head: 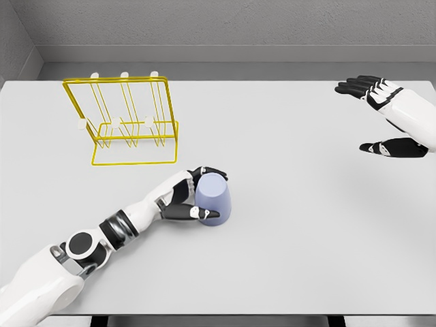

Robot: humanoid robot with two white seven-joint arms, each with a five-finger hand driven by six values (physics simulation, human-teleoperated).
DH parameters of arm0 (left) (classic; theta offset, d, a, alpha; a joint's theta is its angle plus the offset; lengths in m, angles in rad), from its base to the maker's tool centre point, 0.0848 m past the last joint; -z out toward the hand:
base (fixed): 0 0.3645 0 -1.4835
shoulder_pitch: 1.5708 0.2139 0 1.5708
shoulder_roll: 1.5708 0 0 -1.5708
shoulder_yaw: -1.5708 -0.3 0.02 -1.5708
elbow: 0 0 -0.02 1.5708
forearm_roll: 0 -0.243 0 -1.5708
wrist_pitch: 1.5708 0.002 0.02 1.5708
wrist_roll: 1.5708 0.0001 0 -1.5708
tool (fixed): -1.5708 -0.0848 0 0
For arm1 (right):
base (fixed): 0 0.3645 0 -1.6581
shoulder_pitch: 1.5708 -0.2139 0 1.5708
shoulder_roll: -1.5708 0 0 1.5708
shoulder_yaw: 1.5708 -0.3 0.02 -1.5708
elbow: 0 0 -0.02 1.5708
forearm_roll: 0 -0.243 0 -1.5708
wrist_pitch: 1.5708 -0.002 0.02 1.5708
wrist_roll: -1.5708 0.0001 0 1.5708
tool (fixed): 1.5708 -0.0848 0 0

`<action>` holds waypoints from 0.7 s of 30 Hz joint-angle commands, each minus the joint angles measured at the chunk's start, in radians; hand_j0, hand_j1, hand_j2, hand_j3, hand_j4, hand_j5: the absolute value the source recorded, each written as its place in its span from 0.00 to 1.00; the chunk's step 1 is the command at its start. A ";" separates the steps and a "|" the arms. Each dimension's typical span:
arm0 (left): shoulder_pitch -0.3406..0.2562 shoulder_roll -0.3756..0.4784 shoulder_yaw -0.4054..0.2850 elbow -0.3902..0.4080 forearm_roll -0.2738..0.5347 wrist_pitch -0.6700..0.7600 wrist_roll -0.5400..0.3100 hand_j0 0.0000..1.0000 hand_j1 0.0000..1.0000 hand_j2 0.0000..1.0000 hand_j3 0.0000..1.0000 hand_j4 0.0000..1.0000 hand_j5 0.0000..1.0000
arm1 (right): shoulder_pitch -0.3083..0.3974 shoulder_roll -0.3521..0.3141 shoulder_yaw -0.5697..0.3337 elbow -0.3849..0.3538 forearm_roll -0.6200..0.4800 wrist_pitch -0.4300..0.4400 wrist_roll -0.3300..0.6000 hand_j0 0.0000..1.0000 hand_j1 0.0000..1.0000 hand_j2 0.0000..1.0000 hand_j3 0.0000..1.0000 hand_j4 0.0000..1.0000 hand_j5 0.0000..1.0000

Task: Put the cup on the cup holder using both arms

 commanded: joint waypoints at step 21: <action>0.072 0.091 0.196 -0.202 0.012 -0.006 0.002 0.63 0.63 0.63 0.63 0.63 0.63 | 0.000 -0.001 -0.002 0.002 -0.006 0.003 -0.001 1.00 1.00 1.00 1.00 1.00 1.00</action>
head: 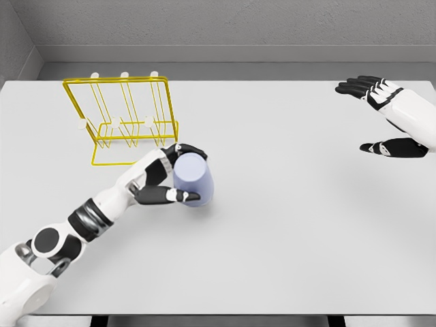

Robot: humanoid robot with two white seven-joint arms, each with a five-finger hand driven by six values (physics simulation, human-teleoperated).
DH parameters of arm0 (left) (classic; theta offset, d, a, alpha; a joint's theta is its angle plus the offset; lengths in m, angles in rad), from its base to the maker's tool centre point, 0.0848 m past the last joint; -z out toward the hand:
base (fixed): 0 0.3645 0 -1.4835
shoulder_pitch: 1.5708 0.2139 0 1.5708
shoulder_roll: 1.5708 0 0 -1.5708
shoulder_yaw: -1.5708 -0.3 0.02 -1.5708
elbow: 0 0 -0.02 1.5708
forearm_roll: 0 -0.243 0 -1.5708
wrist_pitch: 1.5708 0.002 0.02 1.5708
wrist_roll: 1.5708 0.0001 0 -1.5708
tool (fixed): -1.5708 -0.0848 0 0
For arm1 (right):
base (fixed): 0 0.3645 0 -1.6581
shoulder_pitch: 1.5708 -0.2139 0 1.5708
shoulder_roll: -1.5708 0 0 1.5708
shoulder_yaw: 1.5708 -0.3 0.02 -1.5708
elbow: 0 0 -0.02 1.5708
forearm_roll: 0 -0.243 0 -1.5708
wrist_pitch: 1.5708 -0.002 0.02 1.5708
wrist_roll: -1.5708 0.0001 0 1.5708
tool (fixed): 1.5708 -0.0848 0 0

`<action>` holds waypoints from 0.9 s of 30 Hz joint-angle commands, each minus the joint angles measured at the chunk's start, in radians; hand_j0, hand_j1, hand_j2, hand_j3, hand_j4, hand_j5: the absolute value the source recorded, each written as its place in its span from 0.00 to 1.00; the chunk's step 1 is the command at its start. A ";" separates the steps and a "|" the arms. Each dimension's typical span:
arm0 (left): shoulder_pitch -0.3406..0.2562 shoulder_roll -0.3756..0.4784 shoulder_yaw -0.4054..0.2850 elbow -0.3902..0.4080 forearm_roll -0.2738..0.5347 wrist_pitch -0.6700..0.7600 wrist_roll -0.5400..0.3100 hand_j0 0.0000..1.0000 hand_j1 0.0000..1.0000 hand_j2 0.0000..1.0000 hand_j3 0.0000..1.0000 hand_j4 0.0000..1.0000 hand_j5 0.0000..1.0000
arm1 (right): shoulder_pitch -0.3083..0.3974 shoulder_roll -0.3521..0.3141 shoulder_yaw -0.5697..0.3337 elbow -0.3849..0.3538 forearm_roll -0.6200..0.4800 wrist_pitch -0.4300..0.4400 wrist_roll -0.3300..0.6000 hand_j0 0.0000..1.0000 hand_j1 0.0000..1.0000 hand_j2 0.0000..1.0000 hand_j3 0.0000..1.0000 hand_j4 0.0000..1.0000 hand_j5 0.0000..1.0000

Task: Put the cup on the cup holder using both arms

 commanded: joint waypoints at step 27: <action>-0.014 0.147 0.141 -0.074 0.089 -0.038 0.003 0.64 0.64 0.64 0.64 0.64 0.64 | 0.000 -0.001 -0.001 0.001 -0.007 0.003 -0.001 1.00 1.00 1.00 1.00 1.00 1.00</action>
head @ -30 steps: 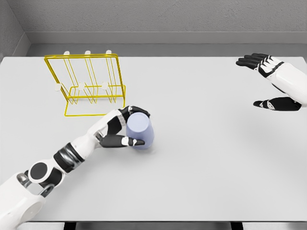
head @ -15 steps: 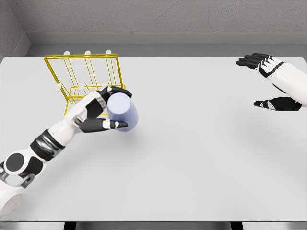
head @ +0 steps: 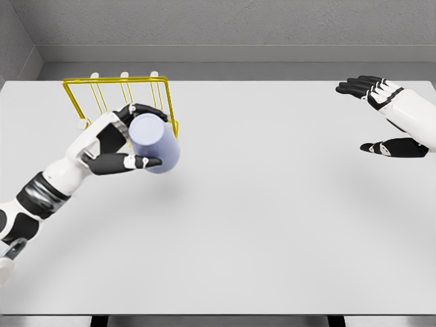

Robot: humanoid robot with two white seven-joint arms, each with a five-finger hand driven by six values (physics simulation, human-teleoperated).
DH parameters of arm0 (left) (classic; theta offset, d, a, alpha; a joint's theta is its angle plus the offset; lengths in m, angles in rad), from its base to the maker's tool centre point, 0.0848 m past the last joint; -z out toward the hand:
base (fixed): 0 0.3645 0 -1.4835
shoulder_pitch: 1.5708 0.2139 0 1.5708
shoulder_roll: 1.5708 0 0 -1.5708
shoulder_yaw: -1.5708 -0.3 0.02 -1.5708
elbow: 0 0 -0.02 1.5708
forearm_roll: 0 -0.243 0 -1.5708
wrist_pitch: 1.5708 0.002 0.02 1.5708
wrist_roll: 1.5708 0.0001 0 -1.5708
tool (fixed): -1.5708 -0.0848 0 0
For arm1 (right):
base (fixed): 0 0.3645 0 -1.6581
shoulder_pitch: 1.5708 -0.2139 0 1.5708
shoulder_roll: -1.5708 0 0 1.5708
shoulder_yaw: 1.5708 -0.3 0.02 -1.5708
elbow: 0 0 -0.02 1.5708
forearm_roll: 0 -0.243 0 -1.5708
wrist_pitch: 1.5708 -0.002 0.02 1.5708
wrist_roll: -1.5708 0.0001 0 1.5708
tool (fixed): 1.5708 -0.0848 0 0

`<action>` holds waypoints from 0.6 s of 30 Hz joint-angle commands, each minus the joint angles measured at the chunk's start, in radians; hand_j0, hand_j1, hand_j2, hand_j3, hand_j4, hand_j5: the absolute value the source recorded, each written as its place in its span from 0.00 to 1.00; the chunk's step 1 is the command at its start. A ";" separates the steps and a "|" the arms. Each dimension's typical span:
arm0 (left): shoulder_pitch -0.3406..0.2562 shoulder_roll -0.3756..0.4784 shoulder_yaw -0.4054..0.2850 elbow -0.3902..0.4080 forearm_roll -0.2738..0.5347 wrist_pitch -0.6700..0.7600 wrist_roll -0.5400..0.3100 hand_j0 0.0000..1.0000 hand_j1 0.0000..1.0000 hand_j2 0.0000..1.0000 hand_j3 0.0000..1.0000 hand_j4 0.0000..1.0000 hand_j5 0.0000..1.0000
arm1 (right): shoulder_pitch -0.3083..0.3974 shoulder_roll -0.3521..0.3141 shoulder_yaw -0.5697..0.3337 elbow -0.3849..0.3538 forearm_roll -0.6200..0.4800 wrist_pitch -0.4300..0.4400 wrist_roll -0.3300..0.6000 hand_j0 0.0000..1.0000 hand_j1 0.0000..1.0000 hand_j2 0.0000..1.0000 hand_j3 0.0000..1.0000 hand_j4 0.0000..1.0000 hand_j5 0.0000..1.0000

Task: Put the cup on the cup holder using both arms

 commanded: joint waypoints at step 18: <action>-0.069 0.032 0.042 0.063 0.065 0.006 0.000 0.64 0.64 0.64 0.64 0.64 0.64 | 0.000 0.001 0.000 0.000 -0.007 0.003 -0.001 1.00 1.00 1.00 1.00 1.00 1.00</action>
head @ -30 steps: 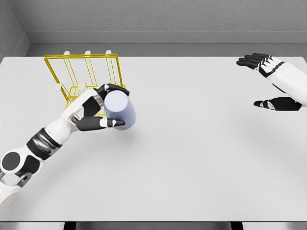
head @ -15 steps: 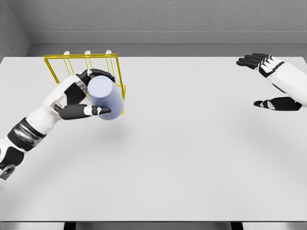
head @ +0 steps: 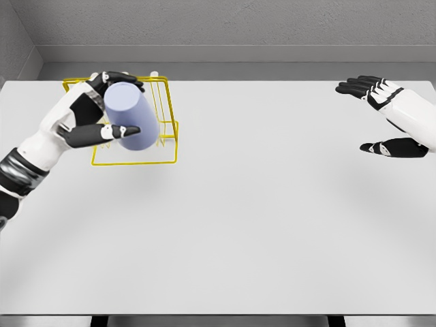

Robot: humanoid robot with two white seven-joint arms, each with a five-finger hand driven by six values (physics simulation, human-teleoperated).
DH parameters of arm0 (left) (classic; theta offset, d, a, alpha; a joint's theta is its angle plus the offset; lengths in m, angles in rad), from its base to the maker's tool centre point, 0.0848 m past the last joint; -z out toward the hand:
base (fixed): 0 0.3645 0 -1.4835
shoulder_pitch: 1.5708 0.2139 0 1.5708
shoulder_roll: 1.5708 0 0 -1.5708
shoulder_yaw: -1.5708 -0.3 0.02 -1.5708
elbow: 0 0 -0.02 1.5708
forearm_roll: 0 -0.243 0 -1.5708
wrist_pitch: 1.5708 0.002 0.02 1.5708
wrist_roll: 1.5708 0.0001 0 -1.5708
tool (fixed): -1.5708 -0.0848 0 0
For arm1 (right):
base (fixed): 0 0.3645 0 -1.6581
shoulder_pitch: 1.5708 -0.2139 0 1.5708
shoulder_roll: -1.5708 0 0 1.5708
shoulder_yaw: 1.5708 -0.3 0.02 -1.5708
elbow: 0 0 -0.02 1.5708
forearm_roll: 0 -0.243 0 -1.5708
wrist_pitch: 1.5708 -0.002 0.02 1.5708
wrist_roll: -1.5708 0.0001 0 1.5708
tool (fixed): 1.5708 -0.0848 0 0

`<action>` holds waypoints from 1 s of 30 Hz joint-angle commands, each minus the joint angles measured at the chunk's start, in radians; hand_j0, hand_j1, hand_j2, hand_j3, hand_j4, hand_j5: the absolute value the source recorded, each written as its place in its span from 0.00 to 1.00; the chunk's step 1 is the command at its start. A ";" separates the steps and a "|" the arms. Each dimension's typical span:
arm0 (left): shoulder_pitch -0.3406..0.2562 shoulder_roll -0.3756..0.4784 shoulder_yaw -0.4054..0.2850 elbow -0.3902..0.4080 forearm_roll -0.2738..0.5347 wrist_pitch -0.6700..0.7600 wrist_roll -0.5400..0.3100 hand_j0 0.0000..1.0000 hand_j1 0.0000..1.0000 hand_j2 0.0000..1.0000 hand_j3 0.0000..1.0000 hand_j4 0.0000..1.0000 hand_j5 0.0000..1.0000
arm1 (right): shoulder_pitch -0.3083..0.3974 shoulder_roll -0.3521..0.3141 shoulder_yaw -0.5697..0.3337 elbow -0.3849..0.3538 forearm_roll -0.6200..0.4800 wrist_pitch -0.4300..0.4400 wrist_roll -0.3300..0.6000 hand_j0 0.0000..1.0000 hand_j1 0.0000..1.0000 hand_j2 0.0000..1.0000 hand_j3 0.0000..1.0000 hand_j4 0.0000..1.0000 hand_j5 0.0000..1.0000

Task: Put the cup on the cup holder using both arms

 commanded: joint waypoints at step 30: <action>-0.137 -0.108 -0.048 0.143 -0.002 0.012 0.000 0.64 0.64 0.64 0.64 0.64 0.64 | -0.006 0.000 0.000 0.021 -0.006 0.003 -0.001 1.00 1.00 1.00 1.00 1.00 1.00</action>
